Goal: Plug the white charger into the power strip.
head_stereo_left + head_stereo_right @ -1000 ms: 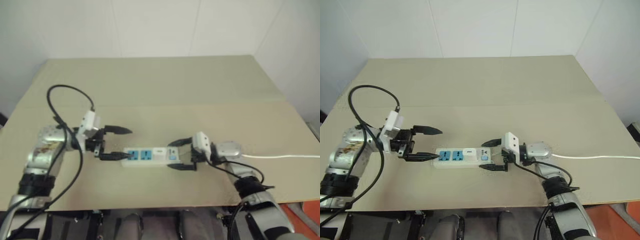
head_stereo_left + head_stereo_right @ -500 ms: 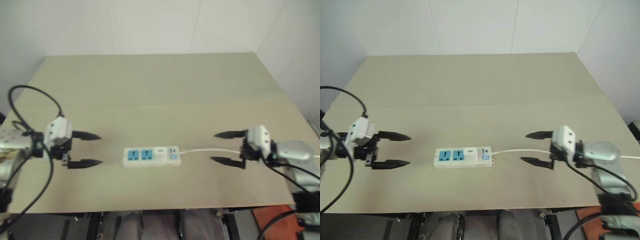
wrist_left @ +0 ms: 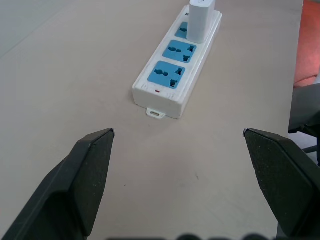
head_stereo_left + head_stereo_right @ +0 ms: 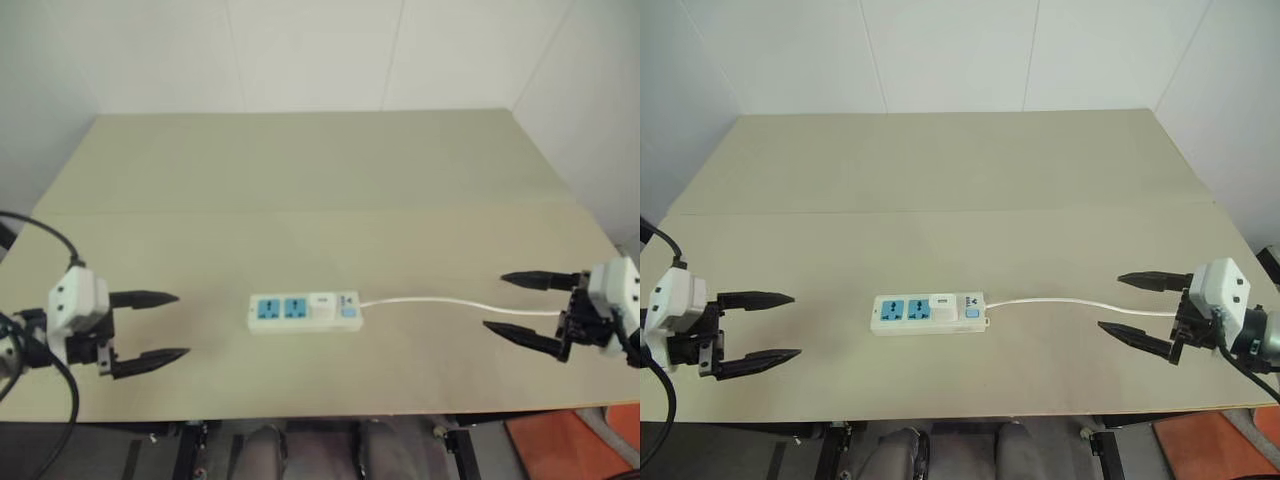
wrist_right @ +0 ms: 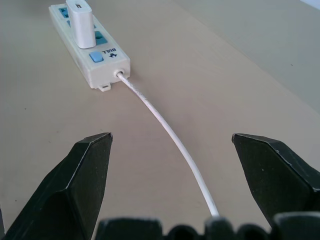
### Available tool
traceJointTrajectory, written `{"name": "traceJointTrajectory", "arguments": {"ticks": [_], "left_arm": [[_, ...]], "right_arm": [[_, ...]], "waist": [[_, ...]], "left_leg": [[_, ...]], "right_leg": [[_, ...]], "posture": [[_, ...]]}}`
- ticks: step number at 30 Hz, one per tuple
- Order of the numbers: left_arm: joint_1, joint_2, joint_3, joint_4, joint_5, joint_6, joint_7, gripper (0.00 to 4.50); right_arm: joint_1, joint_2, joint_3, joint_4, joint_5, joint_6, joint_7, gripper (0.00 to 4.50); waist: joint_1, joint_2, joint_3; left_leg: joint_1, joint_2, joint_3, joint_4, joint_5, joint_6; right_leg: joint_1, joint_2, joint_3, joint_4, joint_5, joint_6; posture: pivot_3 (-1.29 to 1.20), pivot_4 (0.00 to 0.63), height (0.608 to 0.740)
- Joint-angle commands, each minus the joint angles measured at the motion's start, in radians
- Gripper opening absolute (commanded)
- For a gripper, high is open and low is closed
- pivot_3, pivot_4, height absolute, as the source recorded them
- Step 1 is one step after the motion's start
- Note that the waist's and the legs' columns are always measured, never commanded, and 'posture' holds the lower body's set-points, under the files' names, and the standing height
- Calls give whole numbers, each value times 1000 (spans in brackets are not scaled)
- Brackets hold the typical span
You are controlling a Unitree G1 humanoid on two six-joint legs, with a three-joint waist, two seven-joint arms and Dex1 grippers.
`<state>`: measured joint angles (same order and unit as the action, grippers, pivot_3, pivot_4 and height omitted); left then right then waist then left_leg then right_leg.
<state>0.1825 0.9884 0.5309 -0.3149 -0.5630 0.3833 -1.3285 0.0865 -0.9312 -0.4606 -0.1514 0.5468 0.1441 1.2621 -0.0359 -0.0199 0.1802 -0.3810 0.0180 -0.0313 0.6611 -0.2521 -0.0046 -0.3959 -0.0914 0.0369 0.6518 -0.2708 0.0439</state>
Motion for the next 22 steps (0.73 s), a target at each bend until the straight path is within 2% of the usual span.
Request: {"name": "traceJointTrajectory", "arguments": {"ticks": [1,22], "left_arm": [[-17,12,31,-16,-27,4,10,4500],[-120,46,-60,28,-16,16,28,4500]], "right_arm": [[7,-11,-54,-38,26,14,-10,4477],[-47,-14,1,-36,-17,-2,-24,4477]], "waist": [[0,0,0],[0,0,0]], "left_leg": [[0,0,0,0,0,0],[0,0,0,0,-1,1]], "right_leg": [[0,0,0,-1,0,0],[2,0,0,-4,0,1]], "posture": [[0,150,740],[0,150,740]]}}
